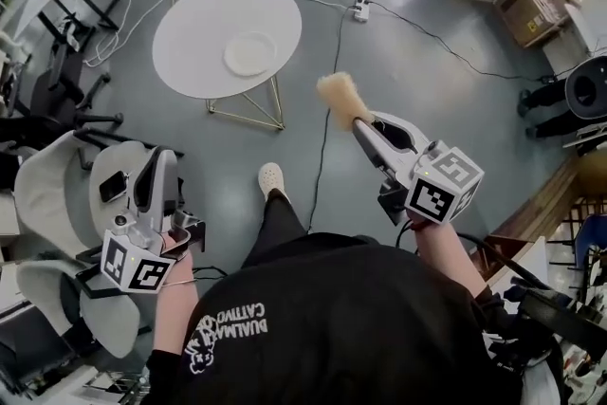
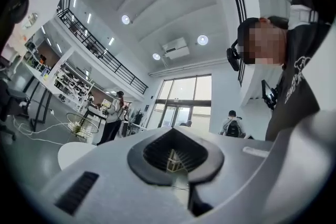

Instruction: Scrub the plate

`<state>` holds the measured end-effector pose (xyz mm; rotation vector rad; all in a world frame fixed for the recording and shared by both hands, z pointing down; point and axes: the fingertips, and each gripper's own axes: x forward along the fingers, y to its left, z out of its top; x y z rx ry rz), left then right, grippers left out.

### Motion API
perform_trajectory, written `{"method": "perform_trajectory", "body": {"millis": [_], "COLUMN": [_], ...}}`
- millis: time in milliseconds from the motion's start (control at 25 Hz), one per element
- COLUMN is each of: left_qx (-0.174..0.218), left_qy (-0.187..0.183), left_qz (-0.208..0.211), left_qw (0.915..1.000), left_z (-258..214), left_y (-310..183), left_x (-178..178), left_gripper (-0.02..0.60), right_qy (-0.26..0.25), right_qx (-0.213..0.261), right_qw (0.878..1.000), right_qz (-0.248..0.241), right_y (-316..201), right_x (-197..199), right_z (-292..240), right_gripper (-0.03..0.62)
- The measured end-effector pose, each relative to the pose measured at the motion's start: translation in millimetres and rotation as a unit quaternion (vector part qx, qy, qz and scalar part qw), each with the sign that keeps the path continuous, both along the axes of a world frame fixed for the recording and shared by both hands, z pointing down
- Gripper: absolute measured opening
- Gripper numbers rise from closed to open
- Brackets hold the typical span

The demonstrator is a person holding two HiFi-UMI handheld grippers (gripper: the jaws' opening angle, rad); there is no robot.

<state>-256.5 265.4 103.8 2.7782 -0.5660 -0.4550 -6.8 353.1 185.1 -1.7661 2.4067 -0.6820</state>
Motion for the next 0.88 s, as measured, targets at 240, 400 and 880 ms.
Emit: {"method": "perform_trajectory", "body": {"millis": [240, 400, 880], "left_qx": [-0.015, -0.014, -0.059], "left_qy": [0.006, -0.016, -0.077], "left_qz": [0.001, 0.019, 0.026], "left_qw": [0.9999, 0.9996, 0.9949], "left_z": [7.0, 3.4, 52.4], "left_y": [-109.4, -186.8, -350.0], "left_x": [27.6, 50.4, 74.7], "left_gripper": [-0.003, -0.003, 0.084], "right_qy": [0.006, 0.006, 0.025], "right_qx": [-0.029, -0.038, -0.070], "right_qw": [0.999, 0.999, 0.997], "right_qz": [0.020, 0.019, 0.018], "right_y": [-85.9, -162.6, -325.9], "right_x": [22.9, 30.4, 34.0], "right_z": [8.4, 0.5, 27.6], "right_gripper": [0.058, 0.058, 0.058]}}
